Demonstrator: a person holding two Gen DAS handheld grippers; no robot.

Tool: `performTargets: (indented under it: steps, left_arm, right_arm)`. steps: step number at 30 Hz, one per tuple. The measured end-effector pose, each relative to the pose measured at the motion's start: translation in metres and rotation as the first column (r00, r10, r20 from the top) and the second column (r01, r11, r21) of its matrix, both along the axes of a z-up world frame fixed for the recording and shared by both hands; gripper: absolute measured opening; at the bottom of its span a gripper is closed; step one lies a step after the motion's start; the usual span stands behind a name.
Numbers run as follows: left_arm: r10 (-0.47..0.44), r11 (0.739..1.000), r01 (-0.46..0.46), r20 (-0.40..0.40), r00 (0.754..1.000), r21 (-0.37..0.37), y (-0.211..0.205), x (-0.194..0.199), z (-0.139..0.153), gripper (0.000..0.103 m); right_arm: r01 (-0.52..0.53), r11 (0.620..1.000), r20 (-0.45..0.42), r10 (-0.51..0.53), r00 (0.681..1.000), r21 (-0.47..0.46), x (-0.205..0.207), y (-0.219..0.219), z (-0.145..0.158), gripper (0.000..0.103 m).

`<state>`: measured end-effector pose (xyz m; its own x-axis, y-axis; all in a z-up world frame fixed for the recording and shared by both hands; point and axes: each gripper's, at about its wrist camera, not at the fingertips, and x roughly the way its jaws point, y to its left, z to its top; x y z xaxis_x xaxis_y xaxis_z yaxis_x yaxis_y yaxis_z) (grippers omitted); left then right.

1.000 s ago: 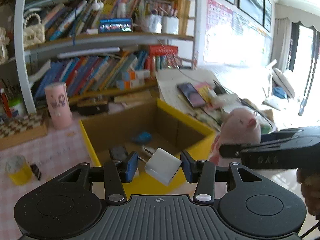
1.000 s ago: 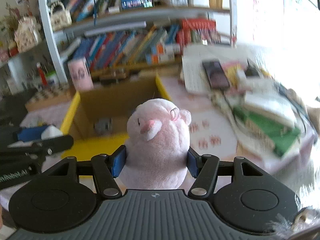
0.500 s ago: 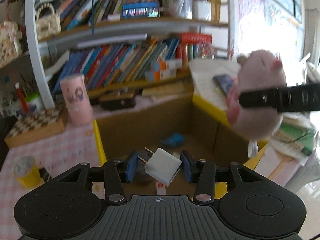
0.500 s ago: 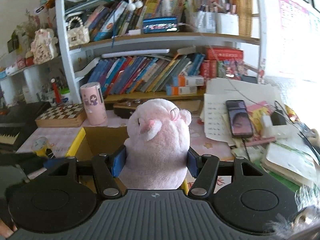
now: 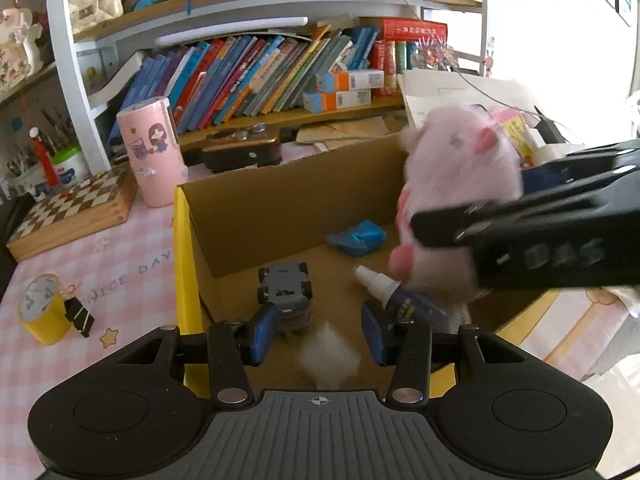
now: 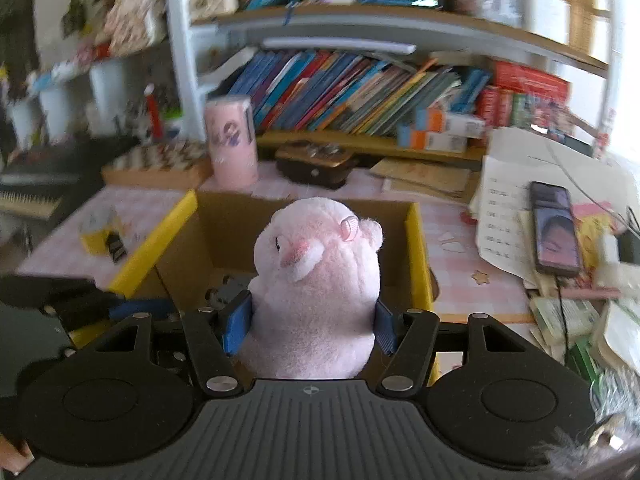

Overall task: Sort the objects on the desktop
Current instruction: 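Open the left gripper to drop the plug in the box while the right gripper lowers the pig inside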

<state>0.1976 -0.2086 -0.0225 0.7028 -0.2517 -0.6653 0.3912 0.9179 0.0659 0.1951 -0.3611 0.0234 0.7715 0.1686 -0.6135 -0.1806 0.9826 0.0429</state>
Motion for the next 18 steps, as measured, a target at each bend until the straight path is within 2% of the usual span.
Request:
performTargets:
  steps: [5, 7, 9, 13, 16, 18]
  left_arm:
    - [0.004, 0.999, -0.005, 0.038, 0.999, 0.042, -0.004, -0.006, 0.005, 0.054]
    - [0.005, 0.999, -0.008, 0.067, 0.998, 0.051, -0.003, -0.012, 0.011, 0.063]
    - [0.012, 0.998, -0.018, 0.097, 0.995, 0.061, -0.001, -0.020, 0.018, 0.067]
    - [0.040, 0.997, -0.050, 0.149, 0.988, 0.060, 0.007, -0.036, 0.030, 0.070]
    - [0.087, 0.995, -0.095, 0.158, 0.984, 0.040, 0.016, -0.045, 0.036, 0.070]
    - [0.125, 0.992, -0.128, 0.156, 0.980, 0.009, 0.024, -0.050, 0.041, 0.070]
  right_arm:
    - [-0.044, 0.999, -0.087, 0.045, 0.995, 0.019, 0.022, 0.002, -0.014, 0.059]
    - [-0.061, 0.998, -0.112, 0.064, 0.992, 0.027, 0.028, 0.004, -0.018, 0.059]
    - [-0.076, 0.996, -0.129, 0.081, 0.988, 0.039, 0.033, 0.006, -0.020, 0.060]
    - [-0.086, 0.994, -0.152, 0.094, 0.984, 0.062, 0.045, 0.008, -0.019, 0.062]
    - [-0.087, 0.993, -0.158, 0.098, 0.983, 0.077, 0.053, 0.011, -0.019, 0.068]
    - [-0.073, 0.994, -0.119, 0.082, 0.989, 0.078, 0.052, 0.011, -0.014, 0.079]
